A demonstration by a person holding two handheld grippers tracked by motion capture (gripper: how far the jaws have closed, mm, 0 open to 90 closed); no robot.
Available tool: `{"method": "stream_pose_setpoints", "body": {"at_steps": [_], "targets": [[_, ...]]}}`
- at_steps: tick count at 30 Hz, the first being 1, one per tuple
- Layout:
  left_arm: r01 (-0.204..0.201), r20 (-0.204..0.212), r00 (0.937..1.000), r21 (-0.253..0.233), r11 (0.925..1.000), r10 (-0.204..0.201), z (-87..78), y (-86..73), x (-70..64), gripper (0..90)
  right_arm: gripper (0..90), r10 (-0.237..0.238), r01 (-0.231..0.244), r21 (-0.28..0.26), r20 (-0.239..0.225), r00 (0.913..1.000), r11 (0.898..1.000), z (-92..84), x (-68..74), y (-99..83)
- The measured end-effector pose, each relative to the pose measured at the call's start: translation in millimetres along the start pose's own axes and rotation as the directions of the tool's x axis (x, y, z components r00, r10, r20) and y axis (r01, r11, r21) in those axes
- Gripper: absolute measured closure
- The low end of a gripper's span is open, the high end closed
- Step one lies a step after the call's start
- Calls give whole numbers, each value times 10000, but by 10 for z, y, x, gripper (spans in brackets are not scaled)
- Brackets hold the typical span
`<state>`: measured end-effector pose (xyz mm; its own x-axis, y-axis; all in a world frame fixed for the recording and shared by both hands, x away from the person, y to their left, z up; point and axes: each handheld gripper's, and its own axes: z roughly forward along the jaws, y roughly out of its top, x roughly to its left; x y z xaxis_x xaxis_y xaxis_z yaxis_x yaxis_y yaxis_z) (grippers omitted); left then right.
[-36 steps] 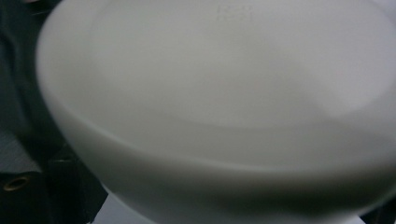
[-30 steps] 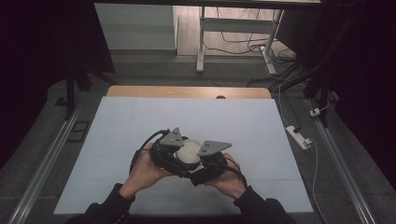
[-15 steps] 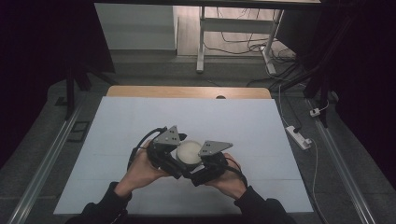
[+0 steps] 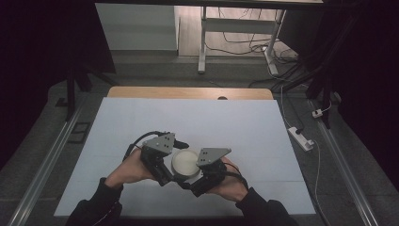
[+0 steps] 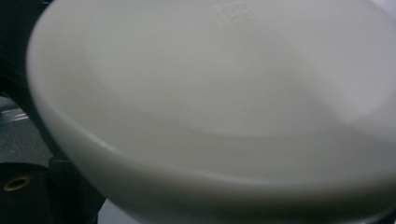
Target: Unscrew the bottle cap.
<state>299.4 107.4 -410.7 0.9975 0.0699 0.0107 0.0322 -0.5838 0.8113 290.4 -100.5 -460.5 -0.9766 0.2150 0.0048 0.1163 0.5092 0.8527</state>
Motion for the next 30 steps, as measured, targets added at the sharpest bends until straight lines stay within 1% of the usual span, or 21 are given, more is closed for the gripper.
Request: {"method": "stream_pose_setpoints", "body": {"at_steps": [1,3,4,6,7,9,10,12,14,17,18,20,21,22,25,27,30], "targets": [[-47,-16,10000,42,10000,48,11,-4,-3,35,64,-20,20,-3,-45,10000,10000,2,6,1],[-176,92,9998,64,9998,175,28,-12,-8,64,64,-67,67,42,-98,9999,10000,0,15,3],[-204,53,9998,34,9998,203,35,-15,-12,74,64,-74,75,32,-107,9999,10000,-1,15,3],[-67,-42,10000,-12,10000,67,42,-13,-9,78,64,-80,80,41,-74,9999,10000,-3,12,2],[10,-157,9999,-54,10000,-11,45,-12,-6,78,64,-64,64,40,-24,10000,10000,-5,8,2],[319,-464,9984,-150,9994,-325,57,-7,1,80,64,68,-68,7,145,9999,10000,-13,-12,0],[497,-635,9967,-181,9986,-508,69,-3,4,81,64,156,-156,-3,252,9996,9999,-17,-25,-1],[832,-1023,9912,-145,9964,-842,99,11,11,81,64,280,-284,60,588,9979,9996,-22,-50,-5],[1241,-1430,9818,-137,9922,-1248,134,30,12,82,64,481,-490,83,883,9949,9988,-18,-75,-16],[1776,-2093,9618,-146,9840,-1767,186,63,-3,82,64,697,-721,128,1352,9884,9973,-11,-106,-28],[1928,-2257,9551,-186,9811,-1920,200,74,-8,82,64,772,-799,126,1466,9862,9967,-10,-115,-31],[2169,-2440,9446,-376,9755,-2194,218,95,-18,83,64,893,-924,110,1630,9826,9957,-7,-129,-36],[2191,-2465,9436,-355,9751,-2210,216,104,-17,83,64,931,-968,135,1683,9813,9952,-6,-133,-39],[2249,-2497,9411,-417,9735,-2281,218,112,-22,83,64,965,-1001,126,1708,9806,9949,-5,-135,-42],[2272,-2560,9383,-501,9726,-2324,198,119,-27,83,64,996,-1029,103,1713,9802,9946,-3,-137,-44],[2254,-2561,9384,-554,9727,-2321,173,125,-29,83,64,985,-1022,127,1715,9802,9947,2,-136,-46],[2190,-2682,9367,-534,9743,-2252,130,136,-35,83,64,925,-974,210,1686,9813,9950,22,-126,-57]]}}
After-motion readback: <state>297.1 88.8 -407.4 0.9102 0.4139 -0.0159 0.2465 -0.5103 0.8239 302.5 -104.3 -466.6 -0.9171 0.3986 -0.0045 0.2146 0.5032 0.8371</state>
